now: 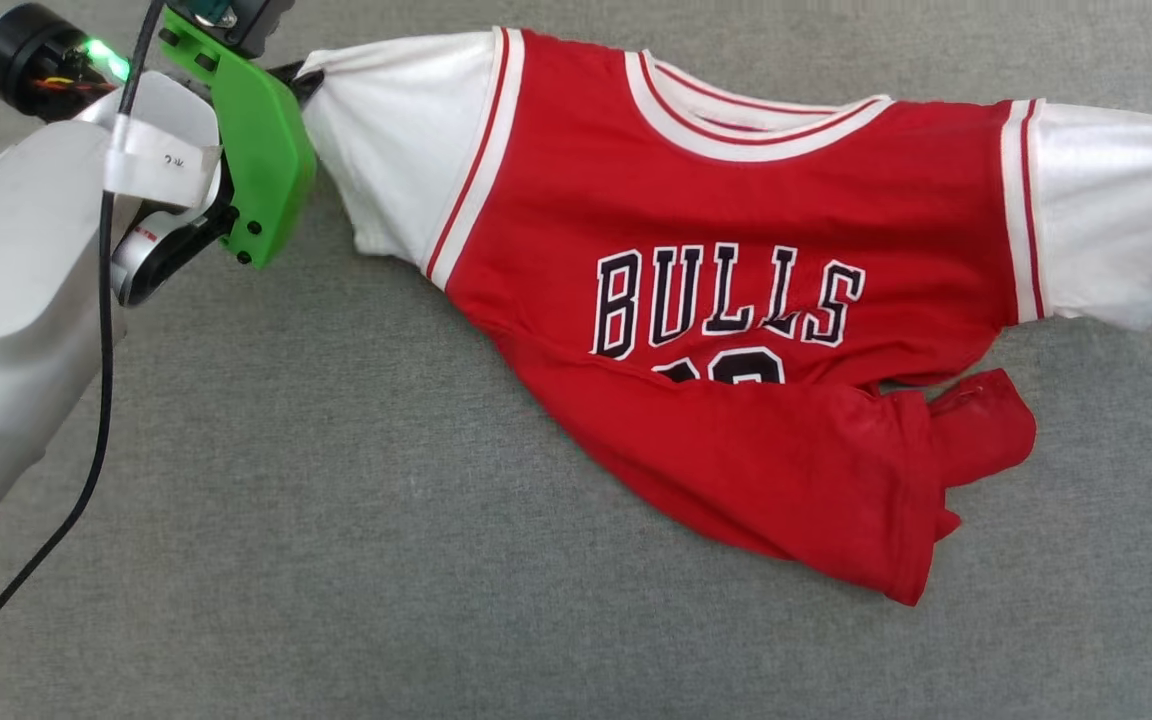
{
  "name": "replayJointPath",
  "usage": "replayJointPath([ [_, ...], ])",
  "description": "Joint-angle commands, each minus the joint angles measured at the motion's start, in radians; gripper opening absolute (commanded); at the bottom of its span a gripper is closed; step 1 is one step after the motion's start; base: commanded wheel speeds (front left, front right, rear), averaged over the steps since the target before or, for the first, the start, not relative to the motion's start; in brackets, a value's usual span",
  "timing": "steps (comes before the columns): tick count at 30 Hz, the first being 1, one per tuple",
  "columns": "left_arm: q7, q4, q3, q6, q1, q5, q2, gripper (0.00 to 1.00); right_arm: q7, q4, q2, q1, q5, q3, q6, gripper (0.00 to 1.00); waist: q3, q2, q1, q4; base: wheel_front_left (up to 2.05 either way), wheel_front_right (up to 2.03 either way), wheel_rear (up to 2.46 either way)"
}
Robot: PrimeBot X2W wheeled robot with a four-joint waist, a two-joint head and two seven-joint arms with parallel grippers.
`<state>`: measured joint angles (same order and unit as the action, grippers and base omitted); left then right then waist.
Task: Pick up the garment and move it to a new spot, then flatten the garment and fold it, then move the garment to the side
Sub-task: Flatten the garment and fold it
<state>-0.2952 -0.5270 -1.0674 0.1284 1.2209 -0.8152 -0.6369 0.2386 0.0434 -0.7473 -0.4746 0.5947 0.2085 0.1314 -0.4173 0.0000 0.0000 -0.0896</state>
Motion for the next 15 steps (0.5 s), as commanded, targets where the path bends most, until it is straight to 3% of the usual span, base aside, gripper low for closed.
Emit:
replayJointPath([
  [1,0.032,0.017,0.01,-0.006,-0.004,0.019,-0.012,0.0,-0.008,-0.002,-0.013,-0.02,0.003,-0.011,-0.001,0.0,0.065,0.0,0.0,0.041,0.0,0.0,0.0],
  [15,0.178,0.262,0.119,-0.142,0.069,0.067,-0.085,0.0,0.021,-0.025,-0.051,-0.201,0.016,-0.037,-0.001,0.0,0.165,0.0,0.0,0.103,0.0,0.0,0.0],
])
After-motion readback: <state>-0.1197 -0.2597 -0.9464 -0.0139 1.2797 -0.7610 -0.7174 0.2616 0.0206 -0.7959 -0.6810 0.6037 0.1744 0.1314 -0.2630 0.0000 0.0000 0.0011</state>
